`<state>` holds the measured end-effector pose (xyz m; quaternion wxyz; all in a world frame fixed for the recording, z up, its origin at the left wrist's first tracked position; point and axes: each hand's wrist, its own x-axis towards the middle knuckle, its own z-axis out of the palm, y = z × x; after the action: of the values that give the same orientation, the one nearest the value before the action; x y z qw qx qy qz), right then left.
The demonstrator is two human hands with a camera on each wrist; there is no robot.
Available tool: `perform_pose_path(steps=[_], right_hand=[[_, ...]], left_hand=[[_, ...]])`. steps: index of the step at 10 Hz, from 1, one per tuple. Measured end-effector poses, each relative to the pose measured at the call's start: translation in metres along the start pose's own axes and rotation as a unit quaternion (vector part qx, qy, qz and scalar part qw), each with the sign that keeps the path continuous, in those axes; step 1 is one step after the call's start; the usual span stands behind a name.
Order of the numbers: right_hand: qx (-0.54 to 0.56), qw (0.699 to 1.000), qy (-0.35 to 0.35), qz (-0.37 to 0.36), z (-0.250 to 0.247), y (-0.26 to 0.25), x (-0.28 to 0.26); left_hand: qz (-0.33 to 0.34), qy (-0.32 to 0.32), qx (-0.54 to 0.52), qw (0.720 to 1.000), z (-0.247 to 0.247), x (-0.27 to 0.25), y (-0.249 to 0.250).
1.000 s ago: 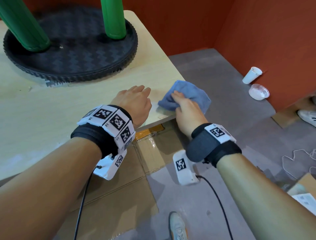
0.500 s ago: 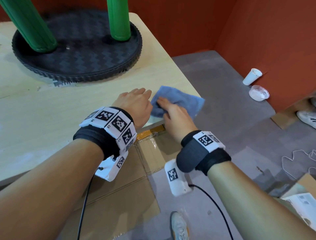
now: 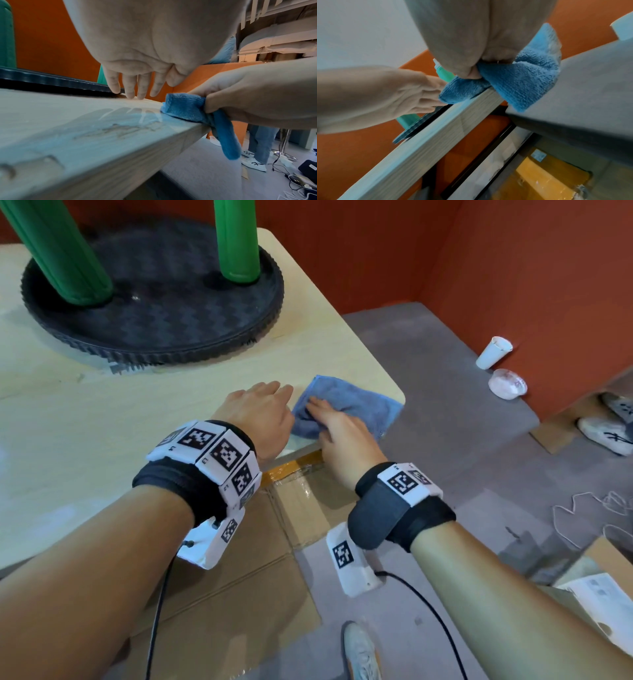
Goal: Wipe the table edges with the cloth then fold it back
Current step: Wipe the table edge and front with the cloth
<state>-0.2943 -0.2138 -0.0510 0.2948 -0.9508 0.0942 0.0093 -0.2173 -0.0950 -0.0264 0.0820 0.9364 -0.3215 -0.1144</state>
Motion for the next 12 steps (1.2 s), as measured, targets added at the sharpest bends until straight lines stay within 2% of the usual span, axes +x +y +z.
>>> perform_pose_path(steps=[1, 2, 3, 4, 5, 6, 7, 8, 9, 10, 11, 12], right_hand=[[-0.018, 0.998, 0.024, 0.052, 0.009, -0.010, 0.010], [0.020, 1.000, -0.003, 0.022, 0.027, -0.032, 0.003], [0.078, 0.995, 0.019, 0.050, 0.018, -0.023, 0.010], [0.017, 0.995, 0.037, 0.088, 0.017, -0.025, 0.015], [0.083, 0.991, -0.007, 0.100, 0.011, -0.025, 0.011], [0.107, 0.991, -0.025, 0.074, -0.015, -0.003, 0.008], [-0.020, 0.998, -0.064, -0.013, -0.013, 0.012, 0.006], [-0.037, 0.997, -0.058, -0.018, 0.001, 0.018, 0.002], [-0.172, 0.984, -0.021, -0.043, 0.013, 0.024, 0.001], [-0.182, 0.983, 0.007, -0.032, 0.020, 0.023, 0.004], [-0.076, 0.995, 0.060, 0.035, 0.025, 0.013, 0.012], [-0.032, 0.992, 0.093, 0.080, 0.042, -0.010, 0.012]], left_hand=[[0.005, 0.011, -0.004, 1.000, -0.003, -0.002, -0.004], [-0.001, 0.018, -0.007, 1.000, -0.006, -0.002, -0.008], [0.003, 0.021, -0.006, 1.000, -0.011, -0.004, -0.010], [0.000, 0.030, -0.006, 1.000, -0.012, -0.008, -0.016], [-0.004, 0.029, -0.010, 1.000, -0.009, -0.009, -0.020], [-0.007, 0.025, -0.015, 1.000, -0.006, -0.008, -0.022], [-0.017, 0.020, -0.019, 0.999, -0.007, -0.006, -0.023], [-0.026, 0.019, -0.014, 0.999, -0.012, -0.005, -0.027], [-0.032, 0.021, -0.010, 0.999, -0.013, -0.007, -0.034], [-0.031, 0.019, -0.010, 0.999, -0.012, -0.009, -0.038], [-0.018, 0.017, -0.015, 1.000, -0.010, -0.012, -0.040], [-0.005, 0.019, -0.016, 1.000, -0.010, -0.017, -0.046]])
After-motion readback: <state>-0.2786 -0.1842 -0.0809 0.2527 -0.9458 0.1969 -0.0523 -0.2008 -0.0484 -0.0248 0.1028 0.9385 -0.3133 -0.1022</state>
